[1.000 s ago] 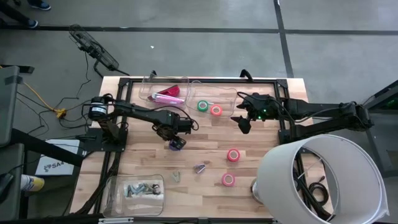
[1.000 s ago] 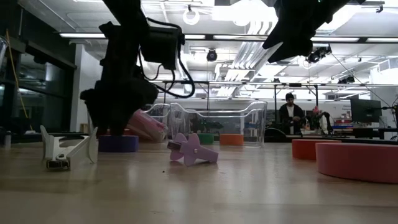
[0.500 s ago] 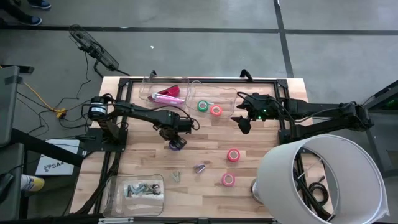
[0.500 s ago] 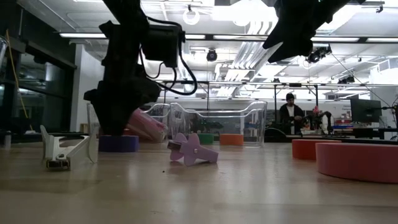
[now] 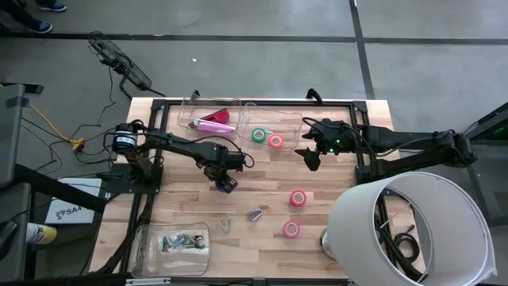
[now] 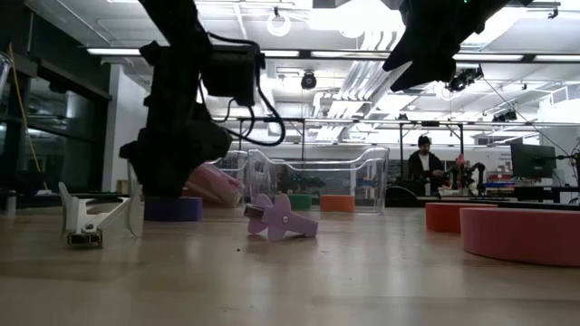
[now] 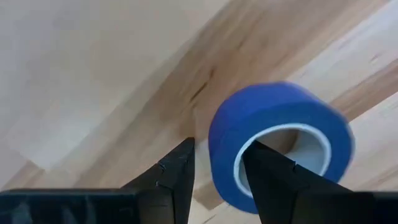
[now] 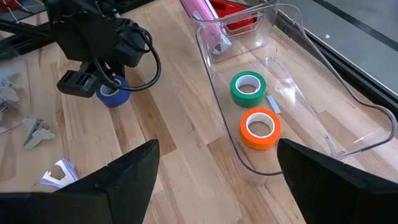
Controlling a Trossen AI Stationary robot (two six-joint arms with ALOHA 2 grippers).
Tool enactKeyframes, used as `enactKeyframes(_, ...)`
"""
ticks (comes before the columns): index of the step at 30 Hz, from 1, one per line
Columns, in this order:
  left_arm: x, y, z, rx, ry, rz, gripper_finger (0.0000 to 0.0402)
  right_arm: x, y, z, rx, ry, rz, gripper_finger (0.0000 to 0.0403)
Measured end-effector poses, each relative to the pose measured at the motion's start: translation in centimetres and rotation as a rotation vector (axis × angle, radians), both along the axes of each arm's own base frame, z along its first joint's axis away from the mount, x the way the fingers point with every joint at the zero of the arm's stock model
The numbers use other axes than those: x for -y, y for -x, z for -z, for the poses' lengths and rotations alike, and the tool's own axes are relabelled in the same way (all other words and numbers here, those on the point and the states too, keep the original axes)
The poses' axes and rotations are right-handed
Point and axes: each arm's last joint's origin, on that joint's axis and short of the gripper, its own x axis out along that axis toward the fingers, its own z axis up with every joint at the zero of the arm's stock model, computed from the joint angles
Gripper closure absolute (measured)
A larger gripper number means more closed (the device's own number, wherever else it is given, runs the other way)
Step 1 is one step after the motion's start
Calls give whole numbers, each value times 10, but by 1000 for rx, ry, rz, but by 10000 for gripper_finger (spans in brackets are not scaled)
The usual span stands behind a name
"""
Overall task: Pick and place Stapler, Stapler remover, tape
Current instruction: Put the blue tape into the top right transparent bin
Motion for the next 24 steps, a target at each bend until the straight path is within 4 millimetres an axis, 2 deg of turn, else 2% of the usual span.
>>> enactKeyframes(9,1,2,2,-8,24,0,273,0,0,0,0,2,-1,86)
enactKeyframes(12,1,2,1,-13,36,1,294,0,0,0,0,2,-1,86)
enactKeyframes(17,1,1,0,-4,43,15,364,0,0,0,0,-3,-9,86)
enactKeyframes(24,1,-1,-4,18,36,53,367,-1,0,0,2,-15,-28,86)
